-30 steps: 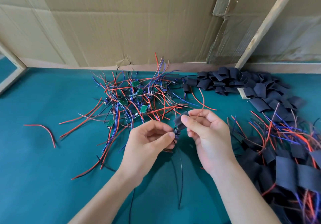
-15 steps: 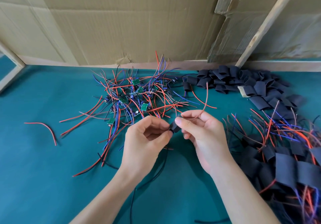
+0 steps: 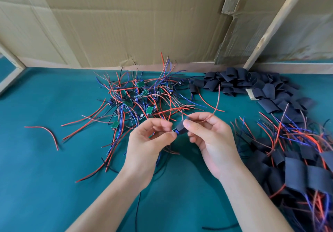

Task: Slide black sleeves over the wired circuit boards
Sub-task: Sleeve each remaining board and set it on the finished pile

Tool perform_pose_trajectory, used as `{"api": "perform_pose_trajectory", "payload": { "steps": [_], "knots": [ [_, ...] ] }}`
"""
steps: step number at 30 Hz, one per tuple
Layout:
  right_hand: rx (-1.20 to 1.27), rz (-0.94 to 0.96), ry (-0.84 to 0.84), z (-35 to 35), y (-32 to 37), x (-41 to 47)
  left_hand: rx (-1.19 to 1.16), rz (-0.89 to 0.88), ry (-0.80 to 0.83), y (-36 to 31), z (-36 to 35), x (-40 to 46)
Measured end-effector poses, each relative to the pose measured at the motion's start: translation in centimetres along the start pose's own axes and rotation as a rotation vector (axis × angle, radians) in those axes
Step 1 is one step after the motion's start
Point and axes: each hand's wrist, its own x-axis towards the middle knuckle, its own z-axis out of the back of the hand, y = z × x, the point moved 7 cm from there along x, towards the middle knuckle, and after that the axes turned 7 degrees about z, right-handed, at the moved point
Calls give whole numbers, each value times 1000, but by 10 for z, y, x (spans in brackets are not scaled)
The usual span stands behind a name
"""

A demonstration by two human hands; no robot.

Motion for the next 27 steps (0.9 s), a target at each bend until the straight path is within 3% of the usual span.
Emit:
{"api": "perform_pose_trajectory", "payload": {
  "steps": [7, 13, 16, 22, 27],
  "knots": [
    [33, -54, 77, -5, -4, 0, -90, 33, 132, -1, -9, -2],
    [67, -41, 15, -2, -1, 1, -318, 170, 208, 5, -12, 0],
    [66, -28, -31, 4, -1, 3, -296, 170, 233, 4, -12, 0],
    [24, -52, 108, -9, -6, -1, -268, 154, 236, 5, -11, 1],
    [35, -76, 110, -9, -6, -2, -147, 101, 210, 2, -9, 0]
  ]
}}
